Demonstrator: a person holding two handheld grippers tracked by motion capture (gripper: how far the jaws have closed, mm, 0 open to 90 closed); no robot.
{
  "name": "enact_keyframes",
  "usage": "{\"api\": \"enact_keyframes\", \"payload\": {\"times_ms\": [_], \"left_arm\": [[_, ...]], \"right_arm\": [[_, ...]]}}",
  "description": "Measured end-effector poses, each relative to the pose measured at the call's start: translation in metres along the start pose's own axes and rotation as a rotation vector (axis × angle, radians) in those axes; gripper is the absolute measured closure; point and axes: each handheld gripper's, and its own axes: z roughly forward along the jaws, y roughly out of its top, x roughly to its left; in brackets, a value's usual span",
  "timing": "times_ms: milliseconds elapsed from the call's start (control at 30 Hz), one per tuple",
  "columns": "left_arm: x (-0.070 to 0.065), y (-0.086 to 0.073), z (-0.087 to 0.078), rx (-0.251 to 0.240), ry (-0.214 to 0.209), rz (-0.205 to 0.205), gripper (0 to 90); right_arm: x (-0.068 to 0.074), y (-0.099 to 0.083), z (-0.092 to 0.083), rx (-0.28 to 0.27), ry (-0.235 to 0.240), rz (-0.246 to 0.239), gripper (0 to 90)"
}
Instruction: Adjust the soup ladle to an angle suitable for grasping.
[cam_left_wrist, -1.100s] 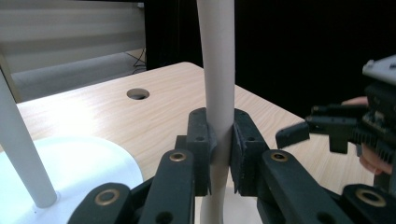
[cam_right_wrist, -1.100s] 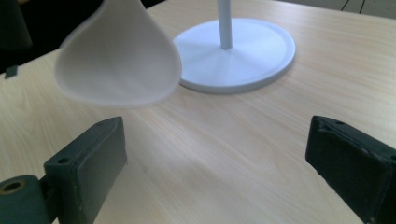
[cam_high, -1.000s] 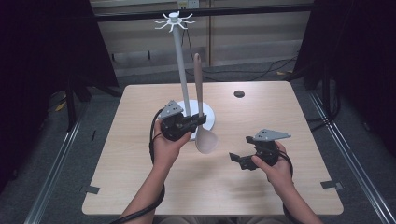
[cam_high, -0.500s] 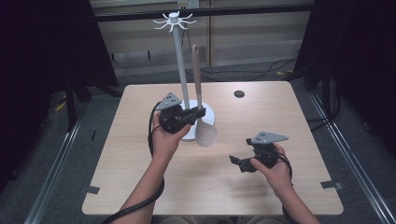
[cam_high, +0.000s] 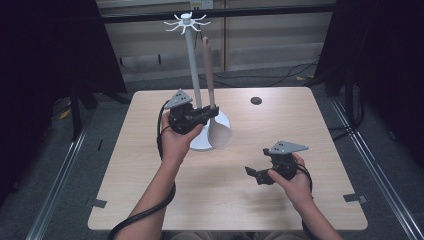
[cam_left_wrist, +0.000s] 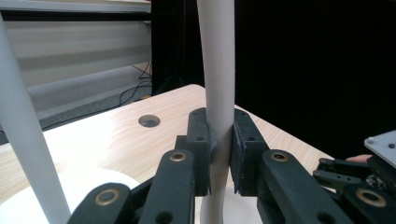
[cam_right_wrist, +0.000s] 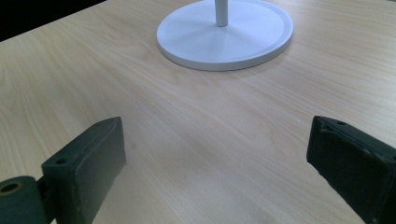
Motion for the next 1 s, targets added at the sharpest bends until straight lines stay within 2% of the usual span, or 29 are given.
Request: {"api": "enact_keyframes", "payload": {"times_ms": [133,467,633,900,1000], "left_arm": [[0.003,0.004,0.002,0.002,0.012,0.0,80.1],[0.004,0.013,0.003,-0.02,0.005,0.001,80.1],[0.007,0.018,0.003,-0.013,0.006,-0.003,80.1],[0.008,0.017,0.006,-0.019,-0.006,-0.01,80.1],[0.01,0.015,0.004,-0.015,0.011,-0.013,80.1]], "right_arm": [[0.0,0.001,-0.001,-0.004,-0.001,0.0,4.2],[-0.001,0.001,-0.003,-0.01,-0.001,0.005,4.2],[-0.001,0.0,-0.003,-0.007,0.001,0.005,4.2],[-0.003,-0.001,-0.007,-0.015,-0.006,0.014,4.2],[-0.002,-0.002,-0.008,-0.012,-0.009,0.019,4.2]]}}
